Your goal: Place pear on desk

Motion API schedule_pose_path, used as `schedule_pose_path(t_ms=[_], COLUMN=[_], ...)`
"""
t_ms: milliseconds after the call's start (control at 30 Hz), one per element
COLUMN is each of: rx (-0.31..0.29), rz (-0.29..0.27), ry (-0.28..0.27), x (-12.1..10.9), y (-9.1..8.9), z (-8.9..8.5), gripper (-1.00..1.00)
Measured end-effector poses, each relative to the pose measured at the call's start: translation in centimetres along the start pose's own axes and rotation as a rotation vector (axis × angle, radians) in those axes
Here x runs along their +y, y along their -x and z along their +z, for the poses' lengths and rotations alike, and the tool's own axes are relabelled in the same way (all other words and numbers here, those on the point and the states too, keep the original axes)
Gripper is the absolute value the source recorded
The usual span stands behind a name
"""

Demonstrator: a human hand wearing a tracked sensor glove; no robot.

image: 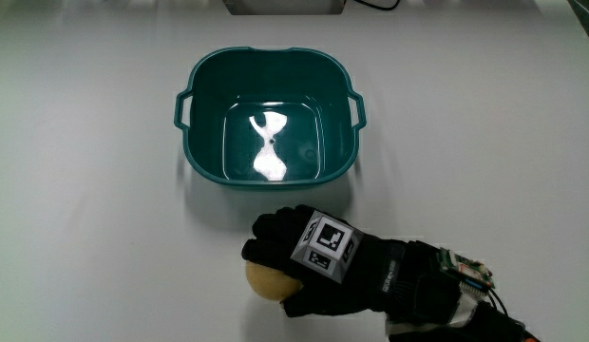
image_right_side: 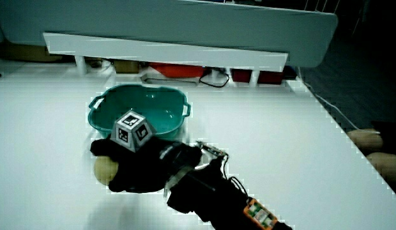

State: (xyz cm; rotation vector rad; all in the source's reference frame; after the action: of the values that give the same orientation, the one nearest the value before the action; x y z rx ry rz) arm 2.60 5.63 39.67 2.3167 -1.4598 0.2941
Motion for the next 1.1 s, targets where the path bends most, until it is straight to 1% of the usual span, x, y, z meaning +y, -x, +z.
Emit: schedule_pose_path(t_ms=[33,100,167,200,267,300,367,400,467,500,533,567,600,767,800,833,867,900,933,1100], rx=[0.006,0.013,0.010,0.016,0.030,0.026,0.019,0.020,0.028,0.023,0.032,0.036,0.027,0.028,0.014,0.016,0.018,0.024,0.016,0.024], rz=[0.002,-0.012,-0.015,-0.013,-0.013,-0.019,-0.023,-0.022,-0.021,-0.019,-0.023,-0.026,-0.028,-0.029,-0.032,-0.037,-0.032,-0.041,-0.040,-0.046], ry=[0.010,0.028,0.026,0.034,0.046,0.055,0.053,0.063,0.060,0.066,0.076,0.065,0.072,0.083,0.087,0.090,0.088,0.091,0.089,0.078], x=[0.2,0.3,0.4,0.4,0.5,0.5,0.5,0.5,0.6,0.7,0.9,0.8,0.7,0.9,0.9,0.9,0.9,0.9,0.8,0.6], y=[0.0,-0.1,0.0,-0.1,-0.1,-0.1,0.0,0.0,0.0,0.0,0.0,0.0,0.0,0.0,0.0,0.0,-0.1,-0.1,-0.1,-0.3], z=[-0.5,-1.0,-1.5,-1.9,-2.4,-2.7,-2.8,-3.1,-3.3,-3.7,-4.0,-3.7,-3.5,-4.0,-3.9,-3.8,-4.0,-4.1,-4.0,-4.2], gripper=[0.00,0.00,0.00,0.00,0.00,0.00,0.00,0.00,0.00,0.00,0.00,0.00,0.00,0.00,0.00,0.00,0.00,0.00,0.00,-0.18])
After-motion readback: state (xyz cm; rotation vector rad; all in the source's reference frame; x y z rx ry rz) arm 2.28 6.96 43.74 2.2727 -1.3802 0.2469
